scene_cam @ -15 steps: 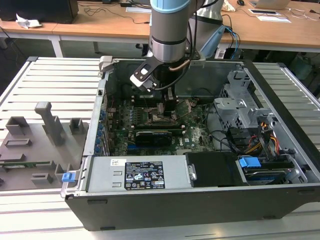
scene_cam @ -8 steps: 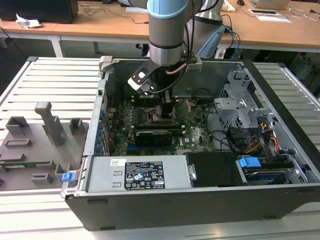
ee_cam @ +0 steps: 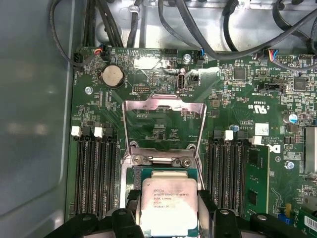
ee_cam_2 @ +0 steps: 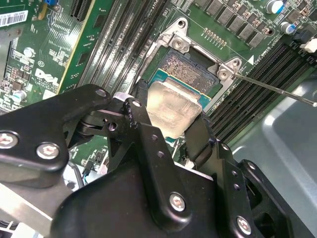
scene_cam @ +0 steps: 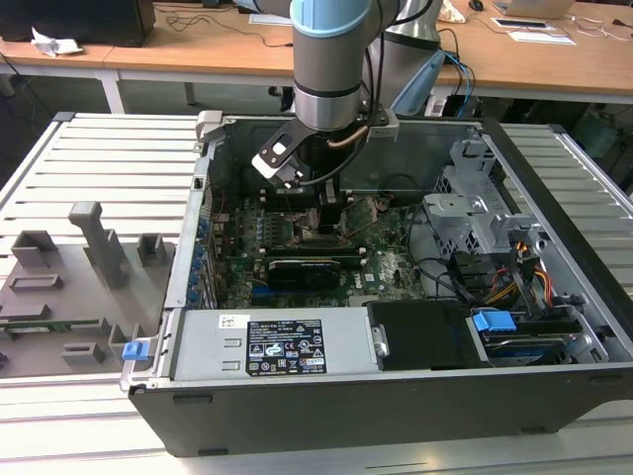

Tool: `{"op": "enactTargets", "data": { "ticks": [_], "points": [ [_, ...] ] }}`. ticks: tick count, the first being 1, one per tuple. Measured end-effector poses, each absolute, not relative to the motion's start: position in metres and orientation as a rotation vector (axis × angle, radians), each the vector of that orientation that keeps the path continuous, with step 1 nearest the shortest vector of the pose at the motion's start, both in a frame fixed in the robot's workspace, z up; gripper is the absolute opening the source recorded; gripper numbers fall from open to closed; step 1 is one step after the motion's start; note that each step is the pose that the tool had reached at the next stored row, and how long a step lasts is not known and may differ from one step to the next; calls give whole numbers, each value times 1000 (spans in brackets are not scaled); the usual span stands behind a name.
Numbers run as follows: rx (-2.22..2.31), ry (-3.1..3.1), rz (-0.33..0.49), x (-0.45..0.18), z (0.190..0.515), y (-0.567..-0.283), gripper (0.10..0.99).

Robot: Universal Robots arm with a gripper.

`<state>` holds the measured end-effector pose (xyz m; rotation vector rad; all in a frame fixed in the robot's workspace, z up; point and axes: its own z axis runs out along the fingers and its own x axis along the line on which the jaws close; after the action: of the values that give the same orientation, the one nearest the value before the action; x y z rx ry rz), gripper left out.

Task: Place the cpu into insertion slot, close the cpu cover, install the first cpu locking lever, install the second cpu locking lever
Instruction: 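Place the cpu into insertion slot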

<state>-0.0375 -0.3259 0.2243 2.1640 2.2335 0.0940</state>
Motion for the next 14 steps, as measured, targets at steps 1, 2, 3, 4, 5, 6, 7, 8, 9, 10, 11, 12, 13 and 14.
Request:
{"op": "enactTargets", "data": {
  "ticks": [1,2,3,4,5,6,7,8,9,10,11,12,13,14],
  "points": [
    [2164,2234,94,-38,224,-326,541],
    [2164,2234,94,-38,224,-326,541],
    [2164,2234,94,-38,224,-326,541],
    [2164,2234,94,-38,223,-326,541],
    [2164,2233,94,-38,223,-326,541],
    [2164,2233,94,-38,222,-326,541],
    [2166,2231,94,-38,220,-326,541],
    [2168,2229,93,-38,220,-326,541],
    [2169,2228,93,-39,220,-326,541],
    [2169,2228,94,-40,220,-325,541],
    [2170,2227,94,-41,219,-325,541],
    [2172,2225,94,-41,219,-325,541],
    [2174,2223,94,-41,219,-324,541],
    [2178,2219,94,-42,219,-324,541]
  ]
}}
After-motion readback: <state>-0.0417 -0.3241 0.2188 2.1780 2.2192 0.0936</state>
